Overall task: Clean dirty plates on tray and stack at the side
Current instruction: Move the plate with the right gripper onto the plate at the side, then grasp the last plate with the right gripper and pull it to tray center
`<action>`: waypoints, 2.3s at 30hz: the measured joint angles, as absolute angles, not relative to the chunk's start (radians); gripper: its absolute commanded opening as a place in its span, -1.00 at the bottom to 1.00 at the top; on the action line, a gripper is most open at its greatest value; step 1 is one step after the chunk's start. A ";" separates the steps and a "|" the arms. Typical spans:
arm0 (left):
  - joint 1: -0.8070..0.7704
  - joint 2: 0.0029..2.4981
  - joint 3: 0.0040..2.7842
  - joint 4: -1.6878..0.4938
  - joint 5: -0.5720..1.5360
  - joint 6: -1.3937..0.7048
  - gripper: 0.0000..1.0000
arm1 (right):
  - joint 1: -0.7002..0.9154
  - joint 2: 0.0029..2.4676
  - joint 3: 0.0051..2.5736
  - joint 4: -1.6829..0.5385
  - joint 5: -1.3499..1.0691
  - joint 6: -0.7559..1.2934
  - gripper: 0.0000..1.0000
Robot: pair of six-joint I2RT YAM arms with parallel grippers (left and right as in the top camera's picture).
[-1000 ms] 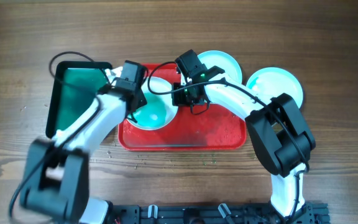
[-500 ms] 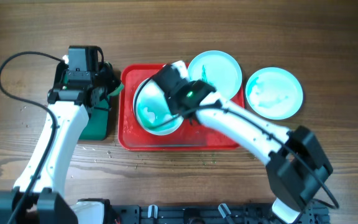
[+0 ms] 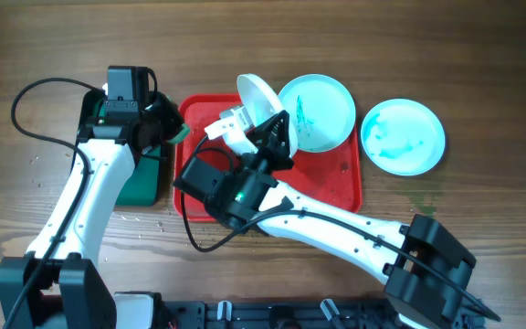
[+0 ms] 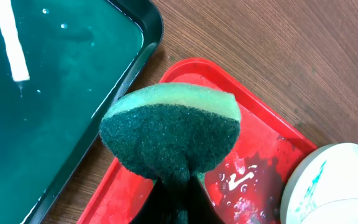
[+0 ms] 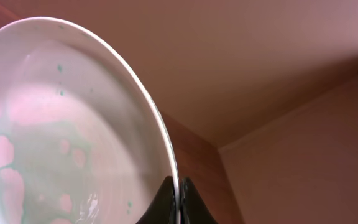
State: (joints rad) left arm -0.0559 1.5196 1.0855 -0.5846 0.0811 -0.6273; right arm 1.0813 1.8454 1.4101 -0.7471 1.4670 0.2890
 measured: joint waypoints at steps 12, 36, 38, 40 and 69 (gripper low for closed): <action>-0.056 1.520 1.085 -0.587 0.086 -0.643 -0.92 | 0.642 1.517 1.410 -0.757 0.493 0.255 -0.91; -0.056 1.520 1.085 -0.584 0.096 -0.687 -0.92 | -0.104 1.560 1.120 -0.540 -0.106 0.353 0.00; -0.058 1.520 1.085 -0.583 0.096 -0.687 -0.92 | -0.025 1.560 1.156 -0.533 -0.164 0.331 -0.17; -0.067 1.520 1.085 -0.584 0.095 -0.687 -0.92 | 0.060 1.566 1.157 -0.561 -0.180 0.334 -0.18; -0.162 1.646 1.085 -0.600 -0.002 -0.695 -0.92 | 0.410 1.865 1.220 -0.834 -0.257 0.007 -0.50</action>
